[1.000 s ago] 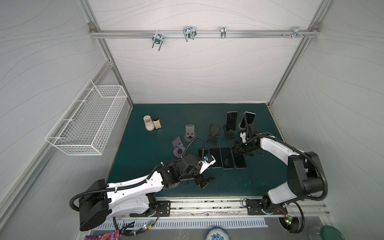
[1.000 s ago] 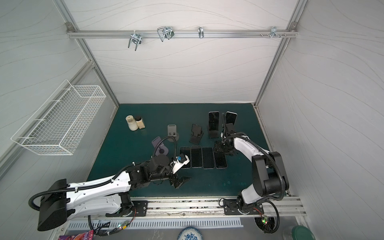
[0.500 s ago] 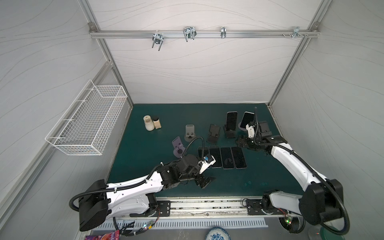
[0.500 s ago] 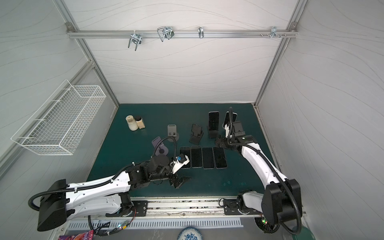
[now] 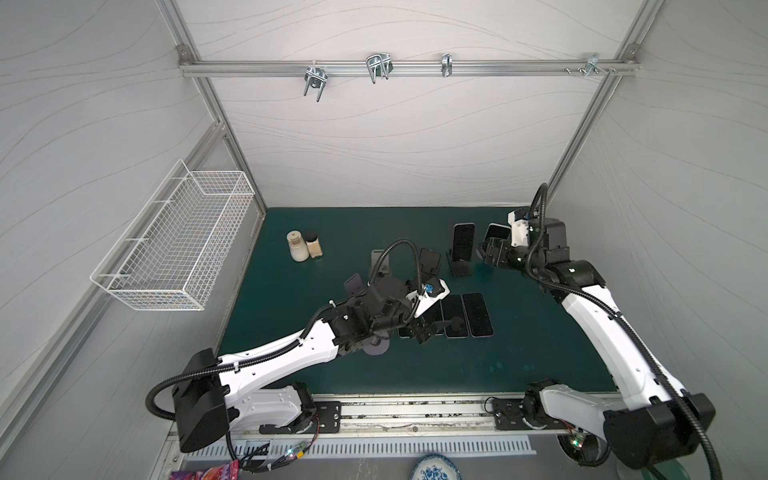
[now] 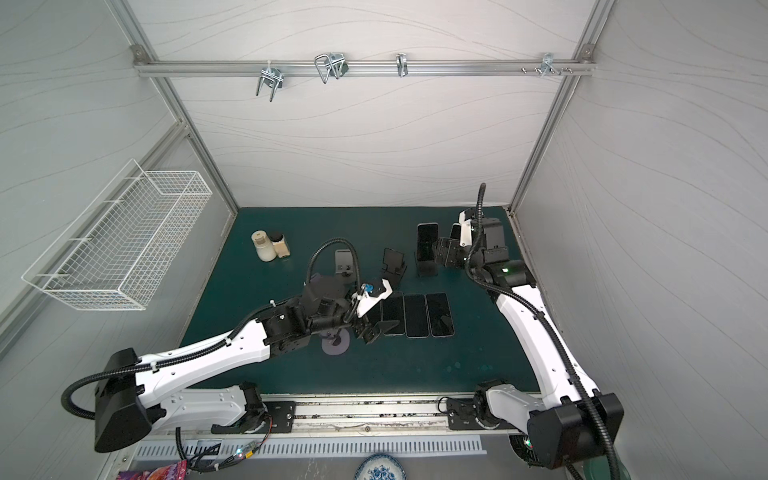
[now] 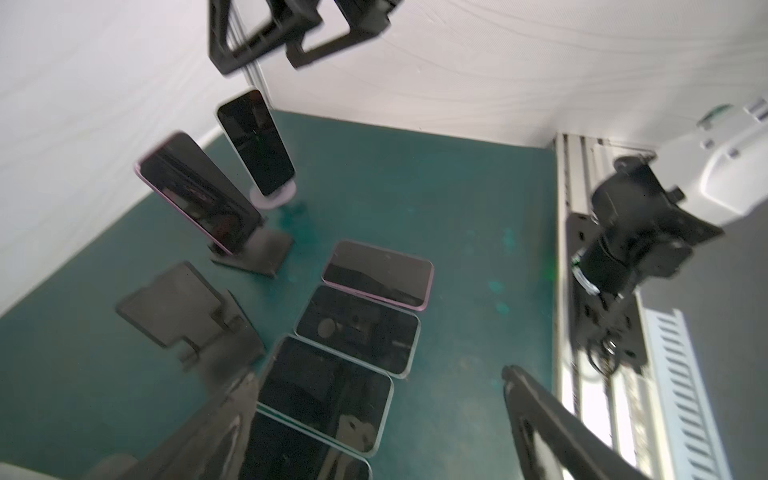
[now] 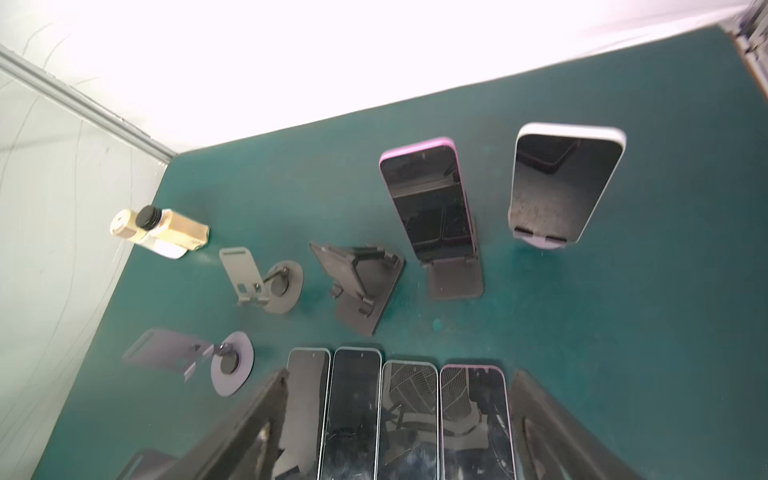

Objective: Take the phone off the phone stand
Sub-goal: 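Raise the right gripper away from the phones while the left arm lifts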

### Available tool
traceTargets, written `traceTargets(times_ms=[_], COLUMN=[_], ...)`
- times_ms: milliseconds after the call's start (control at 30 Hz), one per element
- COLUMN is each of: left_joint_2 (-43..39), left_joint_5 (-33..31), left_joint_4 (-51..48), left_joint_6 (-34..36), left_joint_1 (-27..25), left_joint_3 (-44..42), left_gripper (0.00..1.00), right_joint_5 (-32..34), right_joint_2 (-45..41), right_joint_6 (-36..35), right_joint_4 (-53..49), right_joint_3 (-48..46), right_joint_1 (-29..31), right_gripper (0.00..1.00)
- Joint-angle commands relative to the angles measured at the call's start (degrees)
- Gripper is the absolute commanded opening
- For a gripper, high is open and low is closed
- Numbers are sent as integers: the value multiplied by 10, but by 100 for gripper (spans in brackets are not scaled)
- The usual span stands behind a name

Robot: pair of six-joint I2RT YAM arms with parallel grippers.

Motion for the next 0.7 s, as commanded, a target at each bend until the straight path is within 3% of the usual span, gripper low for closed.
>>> traceTargets(times_ms=[0, 367, 667], left_joint_2=[33, 81, 79], left_joint_5=[36, 66, 41], left_joint_4=[29, 123, 141], left_joint_6=[48, 50, 25], left_joint_1=[12, 44, 45], left_joint_3=[49, 28, 14], left_gripper=[93, 93, 93], right_joint_5=[7, -18, -53], right_joint_2=[14, 32, 54], right_joint_6=[-17, -36, -3], right_joint_4=[17, 86, 130], right_joint_3=[16, -16, -39], right_joint_1=[-3, -3, -2], right_gripper=[85, 82, 79])
